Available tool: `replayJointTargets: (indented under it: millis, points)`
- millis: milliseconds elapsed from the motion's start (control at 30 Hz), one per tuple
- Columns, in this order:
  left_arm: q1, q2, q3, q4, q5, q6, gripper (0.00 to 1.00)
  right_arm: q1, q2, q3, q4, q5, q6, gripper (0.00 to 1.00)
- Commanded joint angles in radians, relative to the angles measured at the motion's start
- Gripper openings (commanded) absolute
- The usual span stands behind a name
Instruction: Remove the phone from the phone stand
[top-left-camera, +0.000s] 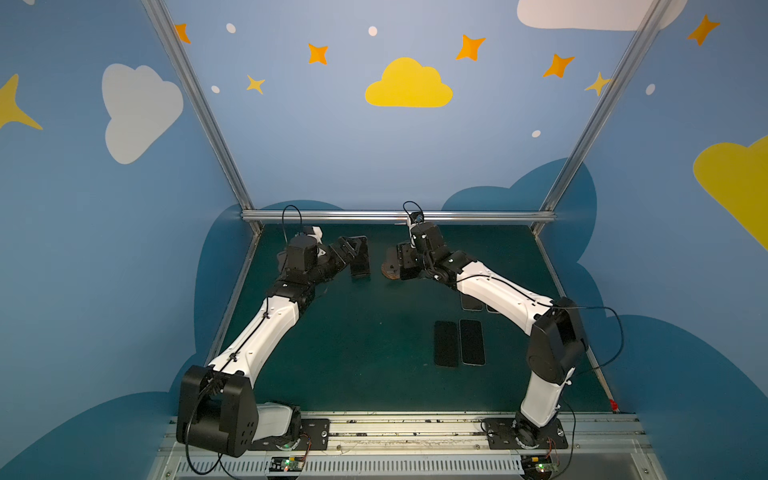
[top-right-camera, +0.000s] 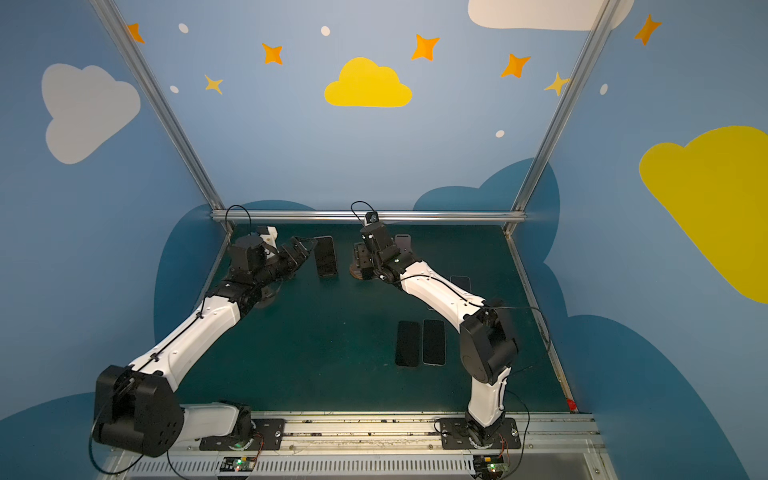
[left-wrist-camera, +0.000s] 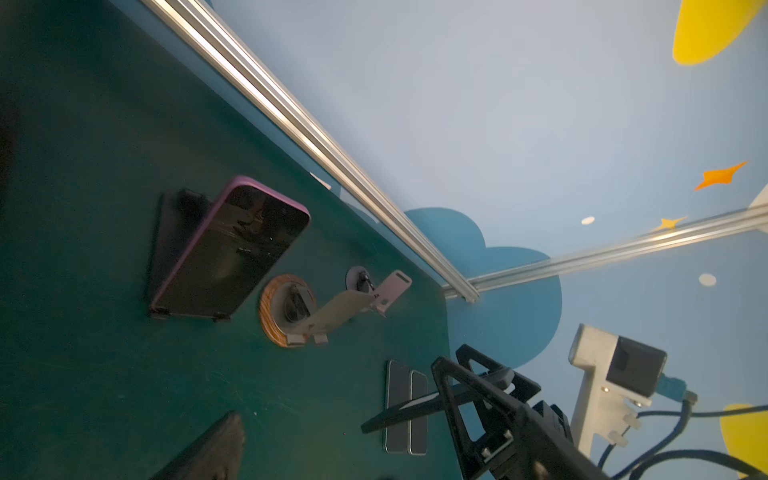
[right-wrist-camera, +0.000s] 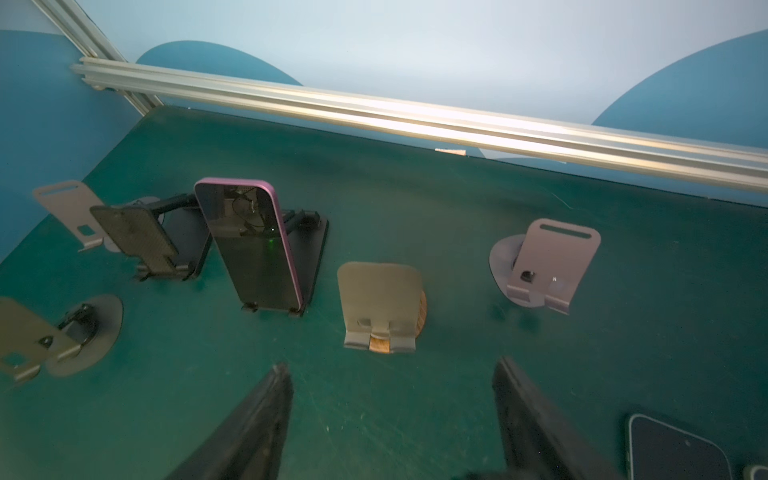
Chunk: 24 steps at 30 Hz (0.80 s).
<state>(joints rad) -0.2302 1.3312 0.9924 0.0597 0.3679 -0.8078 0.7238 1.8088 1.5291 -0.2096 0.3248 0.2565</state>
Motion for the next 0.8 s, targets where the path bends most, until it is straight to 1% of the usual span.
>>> replayJointTargets:
  millis: [0,167,267,400,533,633,767]
  points:
    - [-0.050,0.022,0.001,-0.023,-0.008,0.030,1.00,0.006,-0.075,-0.045,0.050,0.031,0.004,0.69]
    - [-0.103,0.024,0.001,-0.054,-0.057,0.042,1.00,0.006,-0.143,-0.140,0.012,0.106,0.039,0.68]
    - [-0.128,0.026,0.002,-0.057,-0.055,0.035,1.00,0.005,-0.175,-0.194,-0.009,0.135,0.040,0.67]
    - [-0.131,0.027,-0.004,-0.041,-0.032,-0.004,1.00,-0.014,-0.204,-0.253,-0.025,0.149,0.031,0.67]
    - [-0.132,0.031,-0.006,-0.041,-0.031,-0.016,1.00,-0.061,-0.197,-0.272,-0.066,0.114,0.073,0.66]
    - [-0.131,0.028,-0.006,-0.043,-0.033,-0.015,1.00,-0.105,-0.169,-0.269,-0.087,0.038,0.117,0.66]
    - [-0.129,0.025,-0.006,-0.047,-0.044,-0.007,1.00,-0.138,-0.116,-0.253,-0.087,-0.003,0.114,0.66]
